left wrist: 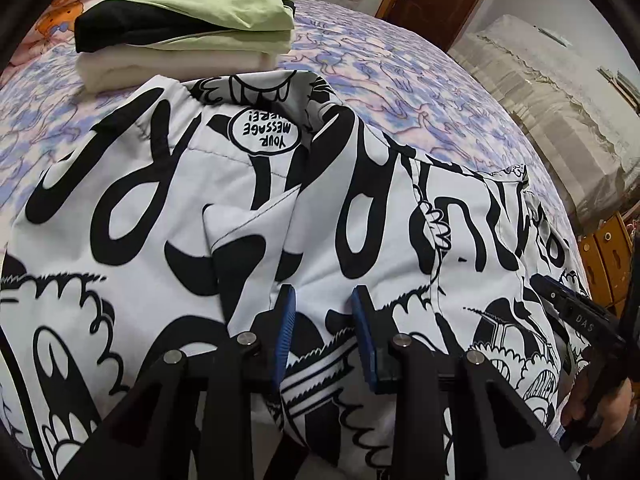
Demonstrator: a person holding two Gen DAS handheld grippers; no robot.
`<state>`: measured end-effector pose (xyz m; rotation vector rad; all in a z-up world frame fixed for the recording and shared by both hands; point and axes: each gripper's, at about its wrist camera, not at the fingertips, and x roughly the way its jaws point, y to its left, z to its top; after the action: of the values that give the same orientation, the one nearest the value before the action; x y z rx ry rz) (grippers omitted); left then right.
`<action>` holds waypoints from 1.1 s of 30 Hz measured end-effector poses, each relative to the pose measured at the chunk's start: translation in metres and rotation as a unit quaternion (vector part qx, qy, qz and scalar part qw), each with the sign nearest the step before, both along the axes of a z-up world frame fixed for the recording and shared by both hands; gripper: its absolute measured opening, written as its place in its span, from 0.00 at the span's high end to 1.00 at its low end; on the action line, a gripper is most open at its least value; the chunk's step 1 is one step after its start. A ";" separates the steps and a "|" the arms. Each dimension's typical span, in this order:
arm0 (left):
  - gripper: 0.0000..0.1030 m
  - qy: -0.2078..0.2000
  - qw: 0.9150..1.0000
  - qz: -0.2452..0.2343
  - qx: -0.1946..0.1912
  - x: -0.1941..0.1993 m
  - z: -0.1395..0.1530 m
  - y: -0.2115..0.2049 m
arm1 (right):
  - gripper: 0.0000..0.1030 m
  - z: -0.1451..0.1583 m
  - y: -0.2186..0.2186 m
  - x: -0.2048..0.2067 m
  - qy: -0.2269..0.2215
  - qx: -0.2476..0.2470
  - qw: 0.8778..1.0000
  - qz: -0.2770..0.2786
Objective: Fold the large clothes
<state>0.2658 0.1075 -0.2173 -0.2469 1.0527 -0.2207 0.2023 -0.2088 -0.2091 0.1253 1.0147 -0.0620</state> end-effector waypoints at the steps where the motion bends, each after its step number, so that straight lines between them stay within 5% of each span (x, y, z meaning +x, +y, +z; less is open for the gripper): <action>1: 0.72 -0.001 1.000 0.001 0.003 -0.001 0.000 -0.001 | 0.70 0.001 -0.002 -0.001 0.000 0.007 1.000 -0.004; 12: 0.70 0.016 1.000 0.021 -0.004 -0.013 0.014 0.005 | 0.70 0.016 0.007 -0.003 0.008 -0.002 1.000 -0.011; 22: 0.43 0.007 0.999 0.029 0.025 -0.043 0.065 0.007 | 0.68 0.061 0.018 -0.015 0.026 -0.002 0.999 -0.020; 30: 0.40 0.025 0.998 0.032 0.048 -0.077 0.100 0.010 | 0.68 0.102 0.031 -0.053 0.029 0.017 0.999 -0.015; 33: 0.30 0.017 0.998 0.030 0.049 -0.095 0.113 0.013 | 0.68 0.109 0.034 -0.065 0.026 0.030 0.999 -0.016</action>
<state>0.1704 0.1205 -0.1040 -0.1933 1.0846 -0.1103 0.1370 -0.1744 -0.0997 0.1952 1.0668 -0.0656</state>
